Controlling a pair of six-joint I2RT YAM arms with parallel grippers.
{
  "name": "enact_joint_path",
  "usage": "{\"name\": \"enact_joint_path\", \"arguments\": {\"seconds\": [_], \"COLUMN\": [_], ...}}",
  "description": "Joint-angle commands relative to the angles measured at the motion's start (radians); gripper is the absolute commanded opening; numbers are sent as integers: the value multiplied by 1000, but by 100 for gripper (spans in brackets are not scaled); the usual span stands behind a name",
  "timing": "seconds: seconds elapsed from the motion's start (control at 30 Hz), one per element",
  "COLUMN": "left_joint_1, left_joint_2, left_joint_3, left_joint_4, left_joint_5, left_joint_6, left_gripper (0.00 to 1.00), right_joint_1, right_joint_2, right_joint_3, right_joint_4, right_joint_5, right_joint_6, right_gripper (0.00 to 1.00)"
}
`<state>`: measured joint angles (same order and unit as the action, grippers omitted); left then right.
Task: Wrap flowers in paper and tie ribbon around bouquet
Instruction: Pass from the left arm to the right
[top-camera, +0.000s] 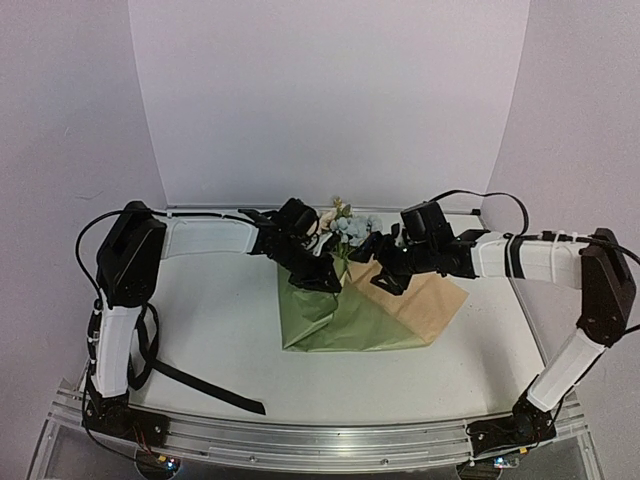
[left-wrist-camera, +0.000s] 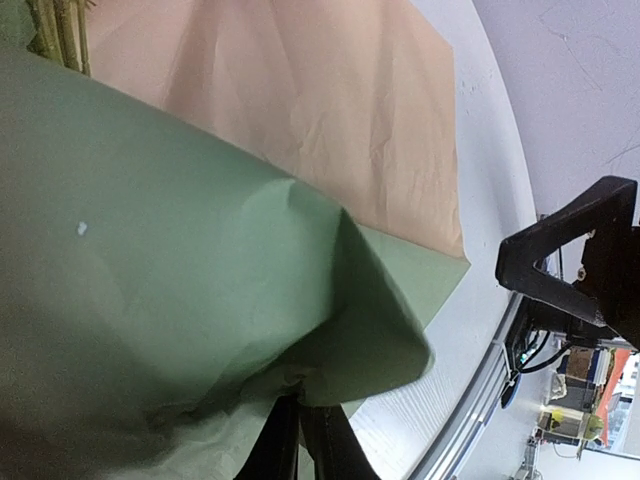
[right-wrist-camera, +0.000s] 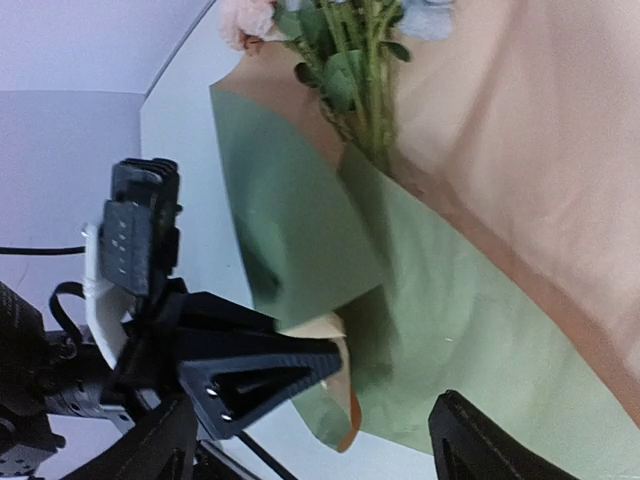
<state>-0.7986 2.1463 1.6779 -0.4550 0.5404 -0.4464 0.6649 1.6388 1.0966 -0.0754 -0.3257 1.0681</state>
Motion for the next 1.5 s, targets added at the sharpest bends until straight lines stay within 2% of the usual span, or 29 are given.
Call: {"name": "enact_joint_path", "arguments": {"seconds": [0.0, 0.17, 0.3, 0.5, 0.9, 1.07, 1.33, 1.47], "left_joint_1": [-1, -2, -2, -2, -3, -4, -3, 0], "left_joint_2": [-140, -186, -211, -202, -186, -190, -291, -348], "left_joint_3": [-10, -80, -109, -103, -80, -92, -191, -292], "left_joint_4": [-89, -105, -95, -99, -98, -84, 24, 91], "left_joint_5": [-70, -71, -86, -77, -63, -52, -9, 23], "left_joint_6": [73, 101, 100, 106, 104, 102, 29, -14], "left_gripper": [10, 6, 5, 4, 5, 9, 41, 39], "right_joint_1": [-2, -4, -4, -4, -19, -24, -24, -24], "right_joint_2": [98, 187, 222, 246, 253, 250, 221, 223], "right_joint_3": [88, 164, 175, 186, 183, 242, 310, 319], "right_joint_4": [120, 176, 202, 213, 186, 76, -175, -223], "right_joint_5": [-111, -169, -163, -150, -125, -113, -48, -25], "right_joint_6": [144, 230, 270, 271, 221, 117, -211, -342], "right_gripper": [89, 92, 87, 59, 26, 0, 0, 0]}}
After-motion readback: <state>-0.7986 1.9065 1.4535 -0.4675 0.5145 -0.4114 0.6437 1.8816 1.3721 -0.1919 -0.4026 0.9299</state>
